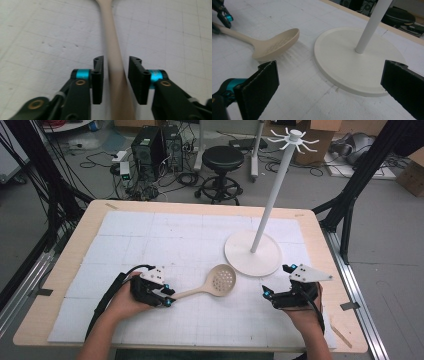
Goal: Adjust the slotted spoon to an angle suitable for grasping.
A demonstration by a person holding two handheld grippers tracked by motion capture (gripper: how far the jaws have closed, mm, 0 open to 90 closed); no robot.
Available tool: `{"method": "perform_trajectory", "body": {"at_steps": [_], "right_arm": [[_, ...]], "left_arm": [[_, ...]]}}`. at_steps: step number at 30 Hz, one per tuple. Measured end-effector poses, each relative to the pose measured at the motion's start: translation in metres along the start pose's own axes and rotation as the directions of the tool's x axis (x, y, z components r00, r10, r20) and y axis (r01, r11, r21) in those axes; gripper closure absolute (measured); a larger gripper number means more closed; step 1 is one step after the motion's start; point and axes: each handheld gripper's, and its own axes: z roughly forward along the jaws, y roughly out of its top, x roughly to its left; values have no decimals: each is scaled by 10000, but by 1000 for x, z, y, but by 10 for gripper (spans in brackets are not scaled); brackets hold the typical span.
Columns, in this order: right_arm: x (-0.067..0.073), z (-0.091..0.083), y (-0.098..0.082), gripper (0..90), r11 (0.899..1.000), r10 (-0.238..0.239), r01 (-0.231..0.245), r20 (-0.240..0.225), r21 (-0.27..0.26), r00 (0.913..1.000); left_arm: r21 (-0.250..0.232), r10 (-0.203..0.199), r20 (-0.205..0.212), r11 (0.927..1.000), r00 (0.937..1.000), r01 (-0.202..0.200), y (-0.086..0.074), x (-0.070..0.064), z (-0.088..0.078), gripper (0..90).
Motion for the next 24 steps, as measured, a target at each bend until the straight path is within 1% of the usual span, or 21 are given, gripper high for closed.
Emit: {"method": "perform_trajectory", "body": {"at_steps": [1,4,7,10,12,13,14,16,17,19,20,21,24], "right_arm": [[0,0,0,2,10000,-5,5,-6,-8,10000],[1,1,1,2,10000,-8,8,-12,-8,10000],[2,2,2,2,10000,-21,21,-68,-26,10000],[2,2,3,2,10000,-12,12,-76,-55,10000],[2,1,3,2,10000,-4,4,-85,-51,10000],[2,1,3,2,10000,9,-9,-79,-50,10000],[2,1,3,2,10000,24,-24,-78,-60,10000],[2,1,2,2,10000,21,-22,-87,-68,10000],[2,1,2,2,10000,-7,7,-88,-60,10000],[2,1,2,2,10000,-42,41,-91,-76,10000],[2,0,2,2,10000,-23,22,-101,-78,9999],[2,0,2,2,10000,-10,9,-89,-83,10000],[2,0,2,2,10000,-6,5,-104,-79,9999]], "left_arm": [[45,153,-68,9999,9999,-153,1,-1,0,710],[-11,386,-129,9993,9992,-386,2,-2,2,719],[-111,679,-74,9976,9977,-680,6,-4,6,729],[-3,993,65,9951,9950,-993,14,-7,12,738],[103,1301,190,9914,9913,-1303,21,-11,18,738],[97,1371,276,9905,9902,-1374,25,-14,21,736],[159,1524,309,9881,9878,-1529,28,-17,24,734],[209,1602,349,9867,9865,-1610,33,-20,28,727],[164,1582,348,9872,9868,-1588,34,-21,29,719],[127,1384,316,9902,9899,-1388,33,-21,26,636],[127,1384,316,9902,9899,-1388,33,-21,26,609],[15,1121,335,9937,9931,-1122,31,-19,20,604],[-368,706,310,9969,9970,-694,23,-17,7,560]]}}
